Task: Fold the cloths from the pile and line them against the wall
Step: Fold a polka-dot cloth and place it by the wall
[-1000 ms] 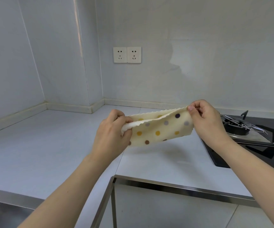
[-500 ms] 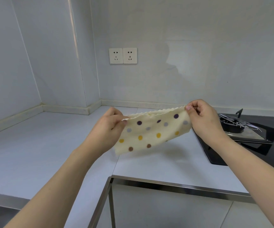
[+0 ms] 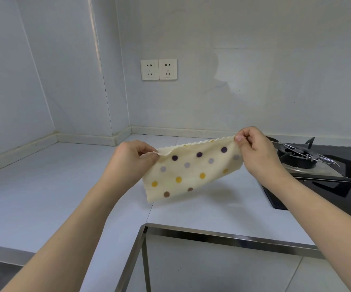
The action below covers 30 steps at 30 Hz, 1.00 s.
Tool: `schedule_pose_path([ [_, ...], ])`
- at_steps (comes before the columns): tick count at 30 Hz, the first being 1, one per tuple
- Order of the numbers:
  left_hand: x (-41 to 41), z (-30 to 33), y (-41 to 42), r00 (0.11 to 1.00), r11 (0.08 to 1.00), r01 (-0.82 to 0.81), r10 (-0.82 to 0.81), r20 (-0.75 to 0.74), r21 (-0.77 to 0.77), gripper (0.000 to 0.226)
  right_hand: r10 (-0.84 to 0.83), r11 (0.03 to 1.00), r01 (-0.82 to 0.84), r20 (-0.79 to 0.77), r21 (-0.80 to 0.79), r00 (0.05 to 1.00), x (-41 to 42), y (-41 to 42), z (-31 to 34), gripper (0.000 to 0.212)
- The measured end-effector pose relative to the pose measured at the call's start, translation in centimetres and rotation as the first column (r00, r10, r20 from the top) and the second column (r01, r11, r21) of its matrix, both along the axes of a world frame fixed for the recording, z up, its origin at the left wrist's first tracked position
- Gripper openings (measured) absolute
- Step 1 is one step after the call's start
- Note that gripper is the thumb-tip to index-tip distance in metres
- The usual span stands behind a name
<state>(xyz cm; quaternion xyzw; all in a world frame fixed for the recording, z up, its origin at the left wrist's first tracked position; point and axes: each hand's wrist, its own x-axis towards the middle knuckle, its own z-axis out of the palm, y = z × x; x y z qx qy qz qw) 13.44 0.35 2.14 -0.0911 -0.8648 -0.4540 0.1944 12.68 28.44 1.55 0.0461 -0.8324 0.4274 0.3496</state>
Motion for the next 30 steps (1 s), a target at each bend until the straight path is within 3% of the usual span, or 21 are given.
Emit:
schedule_pose_path([
  [5, -0.3, -0.3, -0.5, 1.000, 0.991, 0.007, -0.008, -0.007, -0.131, 0.017, 0.020, 1.000, -0.020, -0.037, -0.015, 0.999, 0.0, 0.1, 0.2, 0.010],
  [17, -0.2, -0.1, -0.4, 0.998, 0.996, -0.048, 0.044, -0.050, -0.081, 0.017, 0.008, 1.000, -0.008, -0.011, -0.004, 1.000, 0.2, 0.0, 0.3, 0.010],
  [30, -0.2, 0.3, -0.4, 0.998, 0.958, 0.048, -0.057, -0.025, -0.282, 0.010, -0.001, 0.999, 0.001, 0.003, 0.047, 1.000, 1.0, 1.0, 0.3, 0.010],
])
